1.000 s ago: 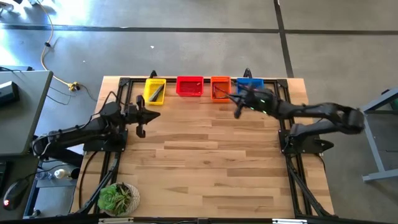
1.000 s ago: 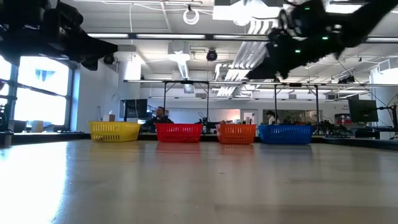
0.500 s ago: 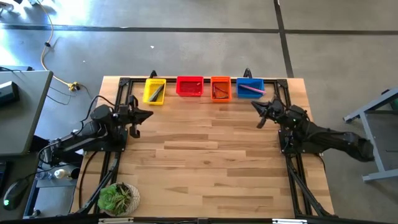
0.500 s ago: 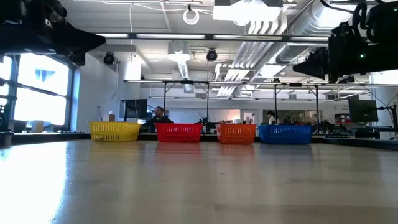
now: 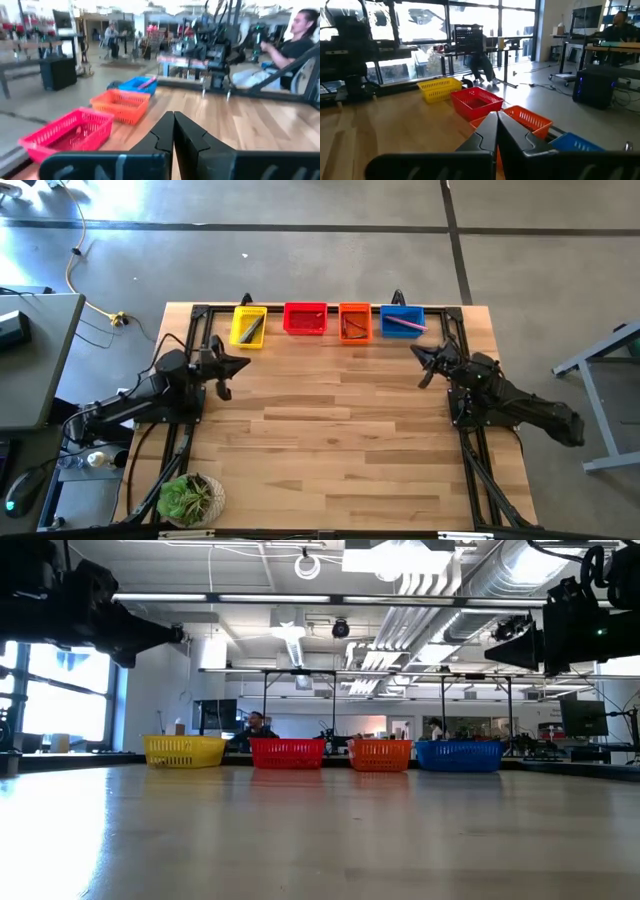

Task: Sort crayons/erasers/pens/pencils in bins
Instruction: Return to Home Position

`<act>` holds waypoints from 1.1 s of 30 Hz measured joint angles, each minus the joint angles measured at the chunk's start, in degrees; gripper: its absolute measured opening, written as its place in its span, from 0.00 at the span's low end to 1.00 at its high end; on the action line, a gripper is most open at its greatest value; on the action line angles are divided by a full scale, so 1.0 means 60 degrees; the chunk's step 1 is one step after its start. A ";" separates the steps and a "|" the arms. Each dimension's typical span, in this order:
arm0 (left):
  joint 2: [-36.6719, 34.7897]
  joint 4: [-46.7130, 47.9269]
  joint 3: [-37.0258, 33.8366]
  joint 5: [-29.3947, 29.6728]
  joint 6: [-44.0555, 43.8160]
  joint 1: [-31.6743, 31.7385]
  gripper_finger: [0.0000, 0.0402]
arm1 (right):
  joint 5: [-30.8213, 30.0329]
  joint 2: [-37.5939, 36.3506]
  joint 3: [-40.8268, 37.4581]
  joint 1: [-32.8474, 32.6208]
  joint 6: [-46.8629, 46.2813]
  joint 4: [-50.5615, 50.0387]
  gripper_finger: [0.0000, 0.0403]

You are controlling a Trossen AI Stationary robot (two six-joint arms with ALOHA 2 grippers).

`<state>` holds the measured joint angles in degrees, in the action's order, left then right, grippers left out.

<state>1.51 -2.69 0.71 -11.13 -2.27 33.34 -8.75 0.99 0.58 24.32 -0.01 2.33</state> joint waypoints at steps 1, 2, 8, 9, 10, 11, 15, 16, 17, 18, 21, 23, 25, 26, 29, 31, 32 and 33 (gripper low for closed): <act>0.0079 0.0073 -0.0003 0.0009 0.0020 0.0000 0.00 | 0.0103 0.0045 0.0000 -0.0010 -0.0109 -0.0003 0.00; 0.0165 0.0072 -0.0007 0.0031 0.0117 0.0000 0.00 | 0.0223 0.0097 0.0000 -0.0022 -0.0383 -0.0007 0.00; 0.0665 0.0012 -0.0004 0.0008 0.0485 0.0000 0.00 | 0.0474 0.0207 -0.0004 -0.0029 -0.1762 -0.0073 0.00; 0.0697 0.0026 -0.0004 0.0002 0.0485 0.0000 0.01 | 0.0478 0.0204 -0.0004 -0.0029 -0.1852 -0.0073 0.00; 0.0744 0.0017 -0.0004 -0.0005 0.0485 0.0000 0.01 | 0.0484 0.0204 -0.0004 -0.0029 -0.1961 -0.0073 0.00; 0.0763 0.0024 -0.0004 -0.0005 0.0485 -0.0004 0.01 | 0.0481 0.0204 -0.0004 -0.0029 -0.2004 -0.0073 0.00; 0.0766 0.0007 -0.0004 -0.0028 0.0485 -0.0004 0.01 | 0.0485 0.0204 -0.0004 -0.0029 -0.1950 -0.0073 0.00; 0.0766 0.0009 -0.0004 -0.0030 0.0485 0.0000 0.01 | 0.0485 0.0204 -0.0004 -0.0029 -0.1956 -0.0073 0.00; 0.0766 0.0004 -0.0004 -0.0027 0.0485 -0.0003 0.01 | 0.0485 0.0204 -0.0004 -0.0029 -0.1956 -0.0073 0.00; 0.0766 -0.0012 -0.0004 -0.0027 0.0485 0.0000 0.01 | 0.0485 0.0204 -0.0004 -0.0029 -0.1948 -0.0073 0.00; 0.0766 -0.0012 -0.0004 -0.0030 0.0485 -0.0003 0.01 | 0.0485 0.0204 -0.0007 -0.0029 -0.1952 -0.0073 0.00; 0.0766 -0.0016 -0.0004 -0.0030 0.0485 -0.0004 0.01 | 0.0485 0.0204 -0.0007 -0.0029 -0.1952 -0.0073 0.00; 0.0766 -0.0016 -0.0004 -0.0030 0.0485 -0.0003 0.01 | 0.0485 0.0204 -0.0007 -0.0029 -0.1935 -0.0073 0.00; 0.0766 -0.0016 -0.0004 -0.0030 0.0485 0.0000 0.01 | 0.0485 0.0204 -0.0007 -0.0029 -0.1933 -0.0073 0.00; 0.0766 -0.0016 -0.0004 -0.0030 0.0485 -0.0004 0.01 | 0.0485 0.0204 -0.0008 -0.0029 -0.1928 -0.0072 0.00; 0.0766 -0.0016 -0.0004 -0.0030 0.0485 -0.0001 0.01 | 0.0485 0.0204 -0.0011 -0.0029 -0.1927 -0.0070 0.00; 0.0766 -0.0016 -0.0004 -0.0030 0.0485 -0.0002 0.01 | 0.0486 0.0204 -0.0011 -0.0029 -0.1927 -0.0069 0.00; 0.0766 -0.0016 -0.0004 -0.0030 0.0485 -0.0004 0.01 | 0.0485 0.0204 -0.0011 -0.0029 -0.1927 -0.0069 0.00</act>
<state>6.11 -2.79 0.69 -11.31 0.64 33.32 -5.85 2.22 0.51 24.14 -11.57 1.91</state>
